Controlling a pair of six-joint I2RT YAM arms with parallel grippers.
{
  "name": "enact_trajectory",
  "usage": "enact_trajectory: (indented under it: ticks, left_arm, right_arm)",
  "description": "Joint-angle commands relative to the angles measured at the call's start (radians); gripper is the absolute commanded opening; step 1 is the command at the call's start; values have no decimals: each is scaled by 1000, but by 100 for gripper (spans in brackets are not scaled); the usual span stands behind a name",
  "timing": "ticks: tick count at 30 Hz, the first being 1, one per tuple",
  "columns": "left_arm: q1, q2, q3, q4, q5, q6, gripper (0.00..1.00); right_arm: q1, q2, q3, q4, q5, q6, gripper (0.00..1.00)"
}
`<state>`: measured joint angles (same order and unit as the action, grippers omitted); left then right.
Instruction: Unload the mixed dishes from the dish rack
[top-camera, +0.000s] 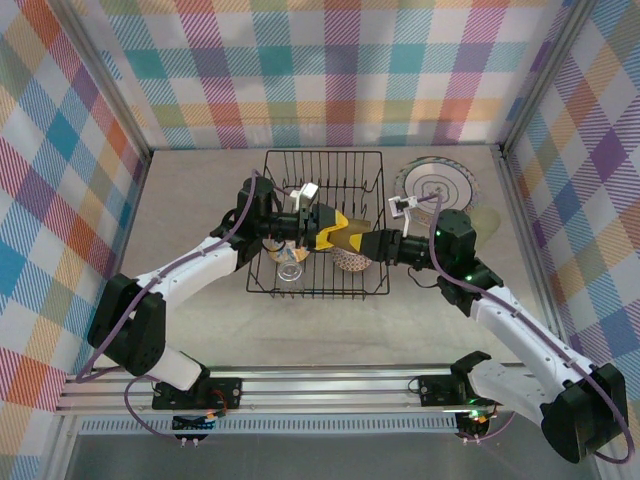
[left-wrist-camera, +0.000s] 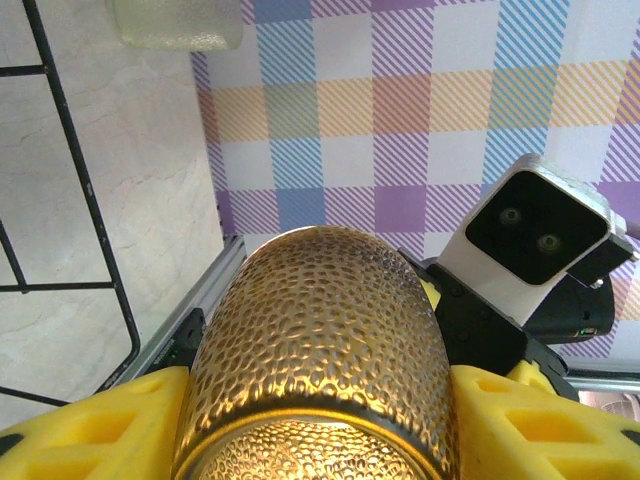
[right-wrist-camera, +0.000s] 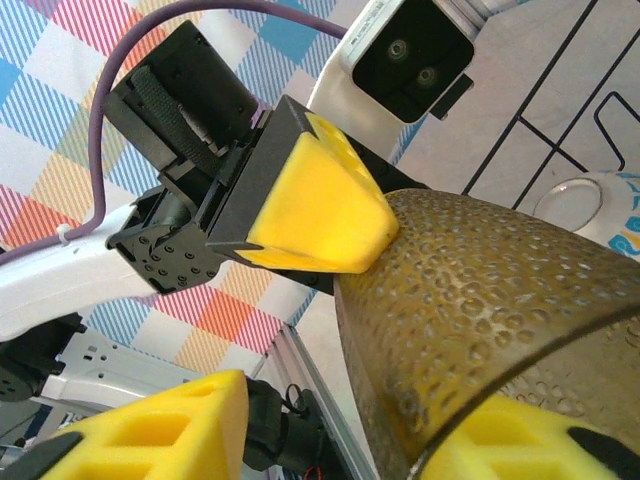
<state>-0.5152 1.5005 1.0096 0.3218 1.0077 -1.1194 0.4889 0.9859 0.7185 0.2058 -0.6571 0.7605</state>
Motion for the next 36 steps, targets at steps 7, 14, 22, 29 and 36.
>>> enact_trajectory:
  ticks: [7, 14, 22, 29, 36]
  left_arm:
    - [13, 7, -37, 109, 8, -49, 59]
    - [14, 8, -51, 139, 4, -56, 59]
    - [14, -8, -68, 232, 9, -79, 82]
    - [27, -71, -81, 348, 2, -99, 100]
    - [43, -178, -64, 84, -48, 126, 100]
  right_arm:
    - [14, -14, 3, 82, 16, 20, 28]
    - [14, -18, -13, 107, 26, 37, 4]
    - [14, -27, -13, 93, 42, 35, 0]
    - [14, -74, 40, -52, 93, -38, 0]
    - [13, -89, 227, -485, 305, -193, 0]
